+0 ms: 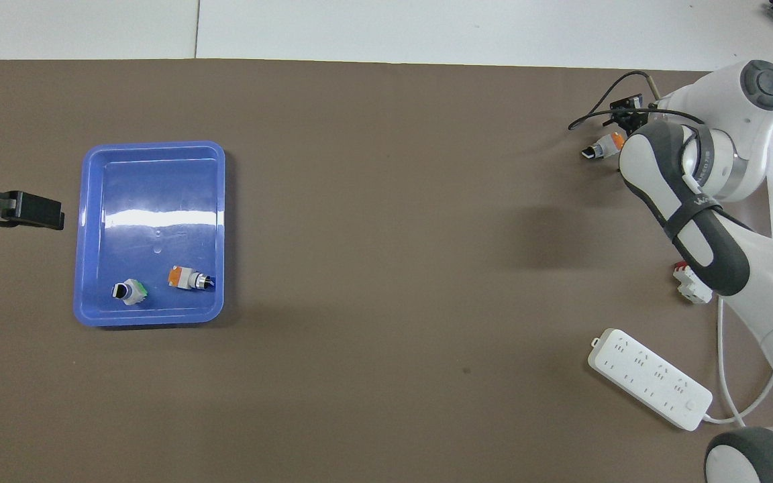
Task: Turn and place switch with both arms
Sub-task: 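Close the right gripper on the switch and lift it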
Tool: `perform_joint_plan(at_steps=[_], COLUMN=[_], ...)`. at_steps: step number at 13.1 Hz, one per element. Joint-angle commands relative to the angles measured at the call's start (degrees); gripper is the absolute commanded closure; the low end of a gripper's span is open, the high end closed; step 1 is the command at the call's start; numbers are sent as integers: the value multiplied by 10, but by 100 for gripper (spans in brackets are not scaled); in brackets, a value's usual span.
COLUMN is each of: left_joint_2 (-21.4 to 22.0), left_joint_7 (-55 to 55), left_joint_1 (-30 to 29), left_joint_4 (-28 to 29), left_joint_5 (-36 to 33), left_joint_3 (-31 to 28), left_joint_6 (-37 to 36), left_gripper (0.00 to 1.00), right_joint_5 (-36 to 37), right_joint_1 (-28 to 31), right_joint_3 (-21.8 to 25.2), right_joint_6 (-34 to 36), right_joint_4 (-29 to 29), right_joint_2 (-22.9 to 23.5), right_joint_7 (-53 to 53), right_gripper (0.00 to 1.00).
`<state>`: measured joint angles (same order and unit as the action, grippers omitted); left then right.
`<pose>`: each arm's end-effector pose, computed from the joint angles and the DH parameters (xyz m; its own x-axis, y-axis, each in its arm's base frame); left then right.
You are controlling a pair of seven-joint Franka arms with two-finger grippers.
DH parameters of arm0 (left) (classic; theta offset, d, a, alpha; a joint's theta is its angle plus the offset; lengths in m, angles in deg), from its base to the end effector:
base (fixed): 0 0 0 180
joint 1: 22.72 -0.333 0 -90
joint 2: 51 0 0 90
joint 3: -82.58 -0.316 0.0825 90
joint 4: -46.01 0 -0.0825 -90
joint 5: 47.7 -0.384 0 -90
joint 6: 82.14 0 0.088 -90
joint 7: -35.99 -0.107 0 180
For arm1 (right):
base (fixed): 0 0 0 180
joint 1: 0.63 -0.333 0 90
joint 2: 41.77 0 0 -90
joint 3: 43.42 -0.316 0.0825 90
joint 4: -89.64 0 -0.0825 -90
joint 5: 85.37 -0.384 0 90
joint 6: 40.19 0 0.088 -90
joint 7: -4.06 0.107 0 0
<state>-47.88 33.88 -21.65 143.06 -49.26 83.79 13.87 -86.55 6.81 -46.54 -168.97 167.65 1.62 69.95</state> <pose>0.5454 -0.0194 0.6053 0.9962 -0.0794 0.0352 -0.0783 -0.9965 -0.0296 0.7460 -0.0650 0.2821 0.3108 -0.9505 0.0023 -0.9410 -0.3081 -0.1397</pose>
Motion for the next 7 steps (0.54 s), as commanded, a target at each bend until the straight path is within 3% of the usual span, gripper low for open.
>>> perform_joint_plan(at_steps=[1, 5, 6, 7], left_joint_2=[17, 17, 17, 17], left_joint_7=[-3, -3, -3, -3], left_joint_1=[-3, -3, -3, -3], left_joint_4=[19, 19, 19, 19], left_joint_5=[6, 6, 6, 6], left_joint_3=[-1, -1, -1, -1], left_joint_6=[6, 6, 6, 6], left_gripper=[0, 0, 0, 0], right_joint_5=[-11, -12, -12, -12], right_joint_1=[5, 4, 5, 6], right_joint_3=[-8, -9, -9, -9], right_joint_6=[-16, -16, -18, -26], right_joint_4=[22, 30, 38, 41], right_joint_2=[-15, -16, -20, -22], right_joint_7=[2, 6, 3, 4], right_gripper=[0, 1, 3, 11])
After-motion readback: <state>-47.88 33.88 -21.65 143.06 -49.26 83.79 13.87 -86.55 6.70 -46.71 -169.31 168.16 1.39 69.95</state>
